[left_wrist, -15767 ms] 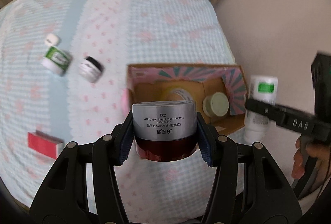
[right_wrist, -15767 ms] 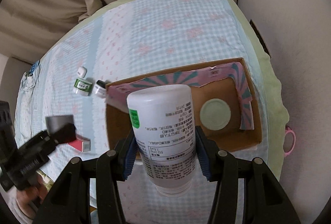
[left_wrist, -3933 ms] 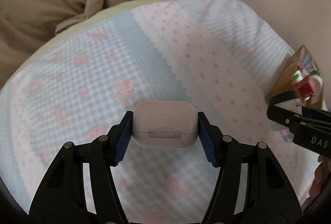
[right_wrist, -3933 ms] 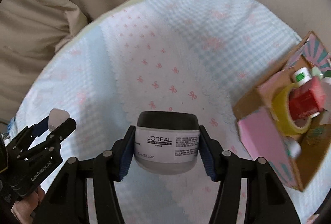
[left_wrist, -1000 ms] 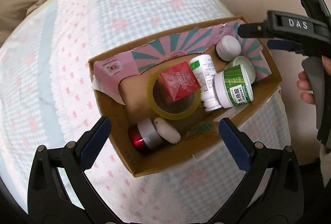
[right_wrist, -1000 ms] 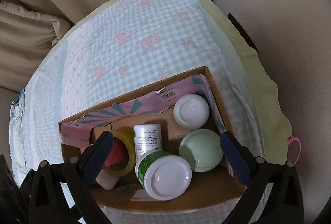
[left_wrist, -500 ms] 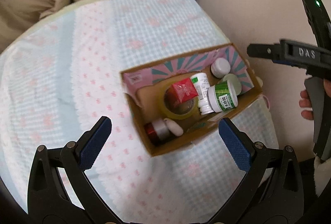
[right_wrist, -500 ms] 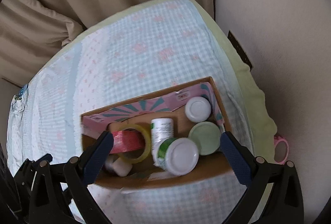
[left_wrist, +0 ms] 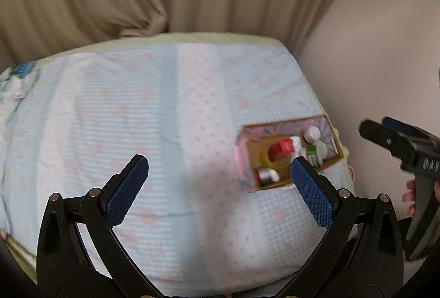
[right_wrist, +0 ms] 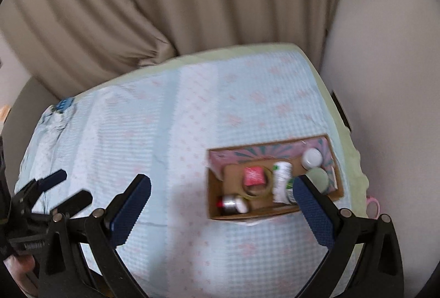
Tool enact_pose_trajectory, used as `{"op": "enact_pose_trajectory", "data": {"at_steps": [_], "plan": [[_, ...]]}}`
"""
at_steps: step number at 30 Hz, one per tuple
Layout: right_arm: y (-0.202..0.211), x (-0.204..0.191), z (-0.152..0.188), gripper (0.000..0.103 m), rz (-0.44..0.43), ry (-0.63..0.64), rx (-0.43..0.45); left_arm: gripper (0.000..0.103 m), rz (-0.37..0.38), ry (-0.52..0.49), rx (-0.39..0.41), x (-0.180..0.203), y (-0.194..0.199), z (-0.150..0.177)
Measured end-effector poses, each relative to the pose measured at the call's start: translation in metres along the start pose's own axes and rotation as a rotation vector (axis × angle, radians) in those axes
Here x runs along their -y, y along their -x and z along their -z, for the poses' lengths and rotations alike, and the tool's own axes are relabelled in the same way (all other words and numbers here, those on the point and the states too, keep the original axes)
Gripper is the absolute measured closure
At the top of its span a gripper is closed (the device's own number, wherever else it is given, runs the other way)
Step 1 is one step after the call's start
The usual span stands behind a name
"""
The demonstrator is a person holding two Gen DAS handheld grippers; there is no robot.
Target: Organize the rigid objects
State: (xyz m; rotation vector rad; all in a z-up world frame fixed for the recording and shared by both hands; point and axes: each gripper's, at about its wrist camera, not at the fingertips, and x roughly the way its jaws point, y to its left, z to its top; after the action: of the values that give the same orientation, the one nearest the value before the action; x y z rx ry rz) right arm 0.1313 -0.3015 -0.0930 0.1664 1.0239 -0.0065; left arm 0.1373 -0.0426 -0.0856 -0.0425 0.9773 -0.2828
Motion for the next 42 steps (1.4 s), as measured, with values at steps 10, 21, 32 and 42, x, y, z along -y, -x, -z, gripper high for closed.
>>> {"op": "enact_pose_trajectory", "data": {"at_steps": [10, 21, 32, 42], "plan": [[0.054, -0.075, 0.014, 0.000, 0.026, 0.097, 0.126, 0.000, -0.077, 0.053, 0.155, -0.054, 0.080, 0.009], [0.065, -0.087, 0.026, 0.000, 0.088, 0.105, 0.182, 0.000, -0.106, 0.032, 0.219, -0.057, 0.101, 0.026], [0.062, -0.086, 0.022, 0.000, 0.104, 0.105, 0.189, 0.000, -0.098, 0.040, 0.214, -0.060, 0.097, 0.021], [0.058, -0.086, 0.018, 0.000, 0.108, 0.107, 0.188, 0.000, -0.097, 0.037, 0.209, -0.059, 0.093, 0.020]]}}
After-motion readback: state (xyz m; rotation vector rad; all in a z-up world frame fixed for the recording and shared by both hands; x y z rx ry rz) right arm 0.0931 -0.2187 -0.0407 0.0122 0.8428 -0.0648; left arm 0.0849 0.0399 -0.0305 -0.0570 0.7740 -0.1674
